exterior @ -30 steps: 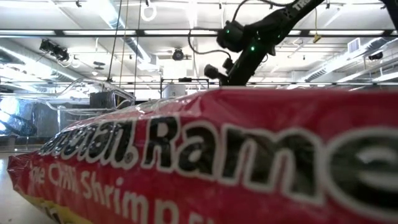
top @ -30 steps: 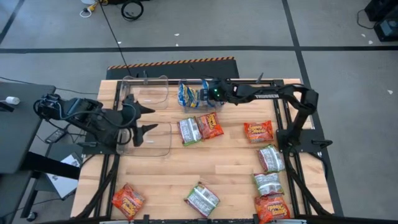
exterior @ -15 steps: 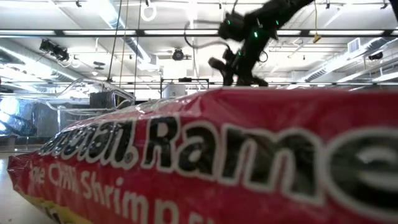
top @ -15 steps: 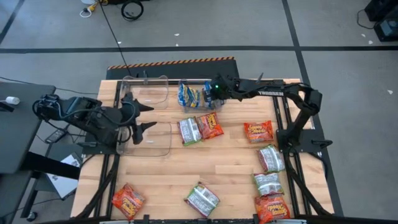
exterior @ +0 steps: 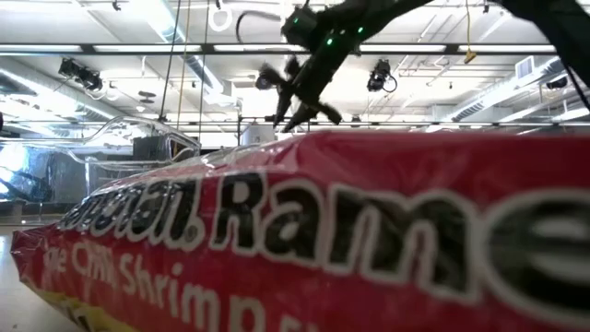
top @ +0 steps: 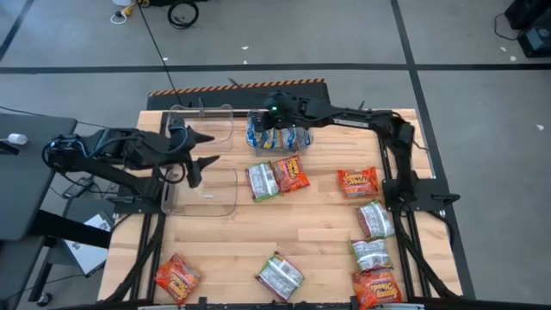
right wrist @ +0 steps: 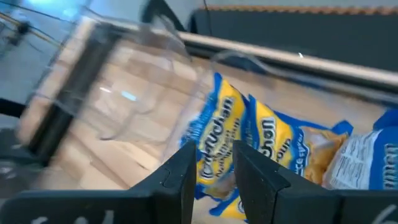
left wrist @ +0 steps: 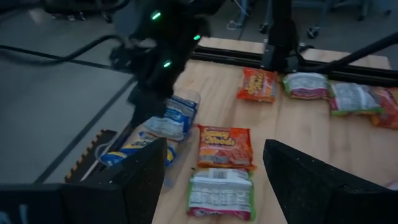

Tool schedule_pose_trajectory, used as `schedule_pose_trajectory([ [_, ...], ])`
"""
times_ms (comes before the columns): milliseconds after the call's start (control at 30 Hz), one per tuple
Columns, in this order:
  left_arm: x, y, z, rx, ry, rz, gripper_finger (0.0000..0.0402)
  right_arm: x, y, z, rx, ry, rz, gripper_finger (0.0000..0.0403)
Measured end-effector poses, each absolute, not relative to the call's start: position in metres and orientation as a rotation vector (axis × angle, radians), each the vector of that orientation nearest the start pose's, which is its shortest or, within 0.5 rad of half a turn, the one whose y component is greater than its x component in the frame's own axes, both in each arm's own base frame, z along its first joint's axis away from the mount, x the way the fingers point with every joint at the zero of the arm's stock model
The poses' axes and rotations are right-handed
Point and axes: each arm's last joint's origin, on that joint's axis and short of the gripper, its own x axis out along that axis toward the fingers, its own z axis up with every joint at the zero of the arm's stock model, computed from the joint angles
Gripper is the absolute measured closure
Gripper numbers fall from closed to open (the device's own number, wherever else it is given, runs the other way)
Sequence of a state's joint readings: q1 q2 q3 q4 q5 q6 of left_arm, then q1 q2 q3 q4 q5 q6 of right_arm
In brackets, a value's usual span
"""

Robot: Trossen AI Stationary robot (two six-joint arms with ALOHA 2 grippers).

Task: Sort Maruchan noodles
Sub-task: Adjust the blue noodle packs into the right transparent bin

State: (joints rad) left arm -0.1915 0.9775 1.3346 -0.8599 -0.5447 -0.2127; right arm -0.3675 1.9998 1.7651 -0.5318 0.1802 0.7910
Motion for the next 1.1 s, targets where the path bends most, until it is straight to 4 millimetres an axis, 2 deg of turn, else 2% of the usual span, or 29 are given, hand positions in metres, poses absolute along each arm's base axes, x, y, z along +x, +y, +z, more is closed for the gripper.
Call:
schedule_pose_trajectory([
  [167, 0.160, -0.017, 0.420, -0.045, 0.432, 0.370, 0.0130, 0.428, -0.180, 0.245, 0.829, 0.604, -0.856, 0.0292],
  [400, 0.159, -0.017, 0.420, -0.064, 0.430, 0.361, 0.0130, 0.429, -0.184, 0.214, 0.846, 0.730, -0.890, 0.0292],
  [567, 0.159, -0.017, 0.420, -0.063, 0.429, 0.360, 0.0130, 0.426, -0.183, 0.213, 0.828, 0.743, -0.953, 0.0292],
  [900, 0.159, -0.017, 0.420, -0.062, 0.430, 0.360, 0.0130, 0.427, -0.180, 0.212, 0.845, 0.744, -0.937, 0.0292],
  [1100, 0.159, -0.017, 0.420, -0.062, 0.430, 0.360, 0.0130, 0.425, -0.177, 0.194, 0.933, 0.738, -0.897, 0.0292],
])
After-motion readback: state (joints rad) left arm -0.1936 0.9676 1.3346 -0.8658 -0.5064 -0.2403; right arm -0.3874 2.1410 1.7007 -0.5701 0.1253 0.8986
